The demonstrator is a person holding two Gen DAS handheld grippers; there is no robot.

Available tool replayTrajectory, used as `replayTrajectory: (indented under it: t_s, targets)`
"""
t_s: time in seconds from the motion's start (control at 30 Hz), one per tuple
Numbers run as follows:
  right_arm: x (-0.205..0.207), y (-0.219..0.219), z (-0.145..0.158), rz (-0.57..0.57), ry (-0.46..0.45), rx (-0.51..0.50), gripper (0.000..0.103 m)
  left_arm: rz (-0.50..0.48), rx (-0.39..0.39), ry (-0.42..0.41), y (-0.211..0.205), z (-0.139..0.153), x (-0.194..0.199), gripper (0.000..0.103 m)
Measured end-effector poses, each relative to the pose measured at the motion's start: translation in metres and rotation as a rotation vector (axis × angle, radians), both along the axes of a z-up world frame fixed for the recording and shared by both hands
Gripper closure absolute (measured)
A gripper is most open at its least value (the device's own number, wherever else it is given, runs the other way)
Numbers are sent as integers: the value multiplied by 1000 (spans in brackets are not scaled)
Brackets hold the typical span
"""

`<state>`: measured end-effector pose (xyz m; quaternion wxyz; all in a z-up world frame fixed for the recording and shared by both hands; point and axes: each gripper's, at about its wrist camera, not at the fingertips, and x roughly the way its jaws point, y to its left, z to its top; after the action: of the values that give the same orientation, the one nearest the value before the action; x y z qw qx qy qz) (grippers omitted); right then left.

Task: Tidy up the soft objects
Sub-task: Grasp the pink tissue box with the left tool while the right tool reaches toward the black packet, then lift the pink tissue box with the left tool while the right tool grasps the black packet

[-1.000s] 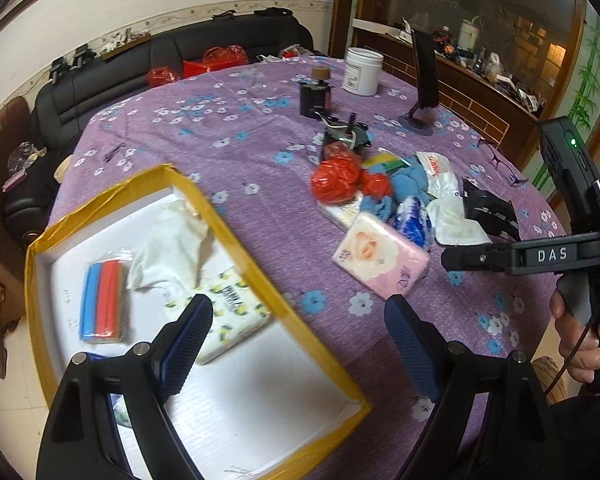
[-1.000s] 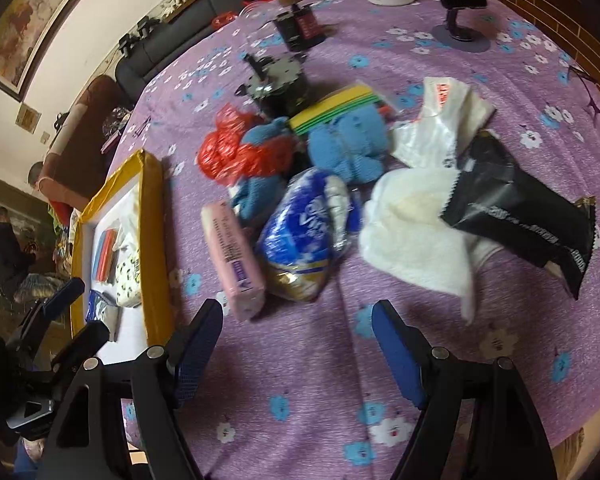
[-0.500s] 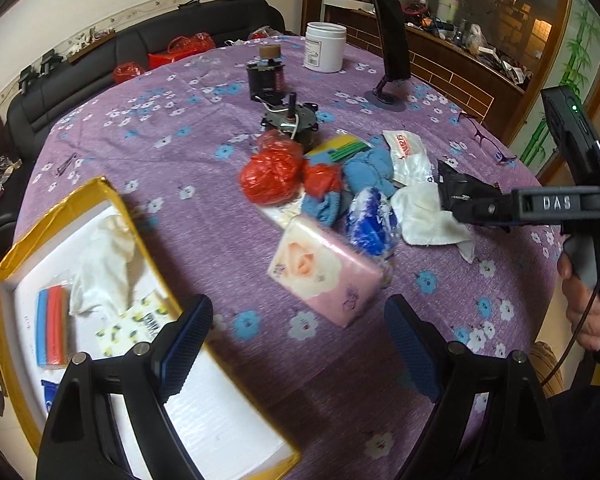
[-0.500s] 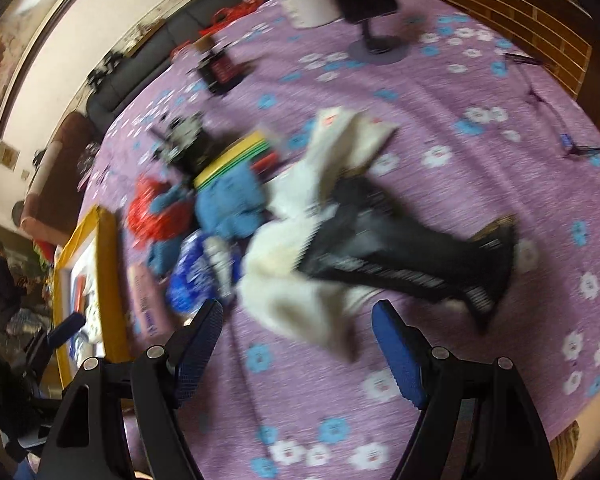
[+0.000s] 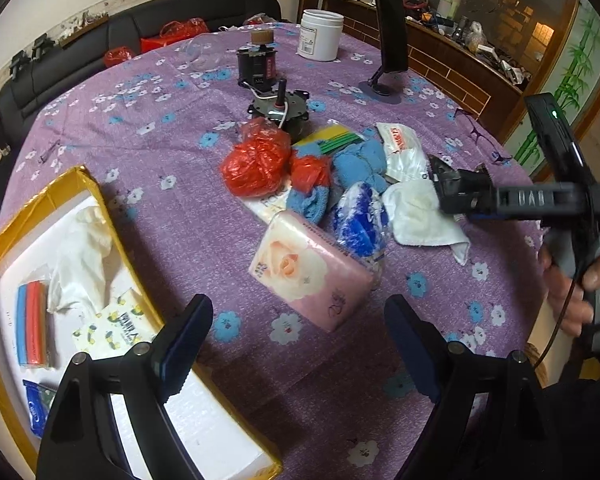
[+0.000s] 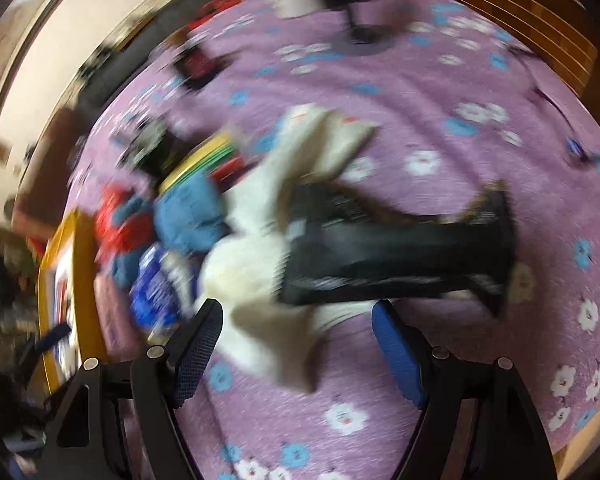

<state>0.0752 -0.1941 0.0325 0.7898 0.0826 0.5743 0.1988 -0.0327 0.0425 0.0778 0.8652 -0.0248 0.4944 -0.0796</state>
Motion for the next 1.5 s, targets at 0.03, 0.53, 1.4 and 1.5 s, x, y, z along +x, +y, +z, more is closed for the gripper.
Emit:
replayTrajectory:
  t_s: [0.03, 0.53, 1.4, 1.5]
  targets:
    - [-4, 6, 2, 31, -10, -6, 22, -1, -17, 6, 0, -1, 3, 16]
    - [-10, -31, 37, -17, -124, -23, 22, 121, -120, 273, -4, -55, 65, 20]
    - [-17, -32, 8, 222, -101, -149, 22, 0, -54, 207, -34, -53, 42, 49]
    - [-12, -25, 10, 200, -161, -261, 22, 1, -72, 219, -33, -53, 42, 38]
